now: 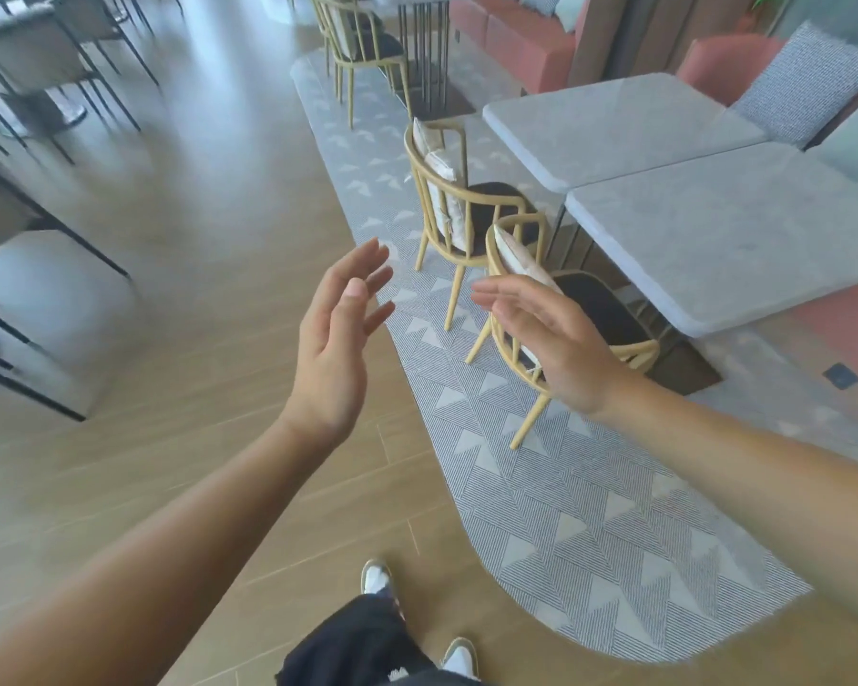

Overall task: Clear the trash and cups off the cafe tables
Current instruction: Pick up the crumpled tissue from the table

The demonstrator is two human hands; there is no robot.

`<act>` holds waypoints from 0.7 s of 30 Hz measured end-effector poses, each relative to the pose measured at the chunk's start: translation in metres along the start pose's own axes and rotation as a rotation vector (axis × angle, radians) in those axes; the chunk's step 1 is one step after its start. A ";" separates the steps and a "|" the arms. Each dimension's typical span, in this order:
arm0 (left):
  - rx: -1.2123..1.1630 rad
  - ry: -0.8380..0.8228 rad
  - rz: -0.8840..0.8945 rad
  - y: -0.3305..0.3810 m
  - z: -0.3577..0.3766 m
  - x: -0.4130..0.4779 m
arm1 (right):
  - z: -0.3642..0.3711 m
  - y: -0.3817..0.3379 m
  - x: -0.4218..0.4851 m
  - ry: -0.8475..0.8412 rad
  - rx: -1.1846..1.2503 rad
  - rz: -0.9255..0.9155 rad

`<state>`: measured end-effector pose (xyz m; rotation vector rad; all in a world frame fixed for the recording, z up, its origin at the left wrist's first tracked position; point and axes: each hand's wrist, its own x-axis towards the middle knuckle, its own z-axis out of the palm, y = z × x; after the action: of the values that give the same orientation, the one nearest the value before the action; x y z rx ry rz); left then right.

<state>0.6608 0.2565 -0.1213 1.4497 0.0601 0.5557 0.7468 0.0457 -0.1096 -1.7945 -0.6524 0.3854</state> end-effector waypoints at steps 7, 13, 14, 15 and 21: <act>0.019 -0.021 -0.024 -0.034 -0.023 0.088 | -0.017 0.017 0.093 -0.128 -0.010 0.004; 0.033 -0.065 -0.056 -0.062 -0.062 0.184 | 0.015 0.032 0.196 -0.010 0.062 -0.039; 0.040 -0.073 -0.055 -0.066 -0.069 0.200 | 0.021 0.033 0.213 0.014 0.070 -0.047; 0.048 -0.086 -0.058 -0.070 -0.078 0.218 | 0.027 0.034 0.233 0.043 0.085 -0.049; 0.099 -0.129 -0.070 -0.093 -0.110 0.303 | 0.036 0.042 0.323 0.247 0.183 -0.083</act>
<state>0.9152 0.4749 -0.1368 1.5711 0.0363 0.4061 0.9922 0.2600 -0.1404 -1.6028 -0.4994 0.1582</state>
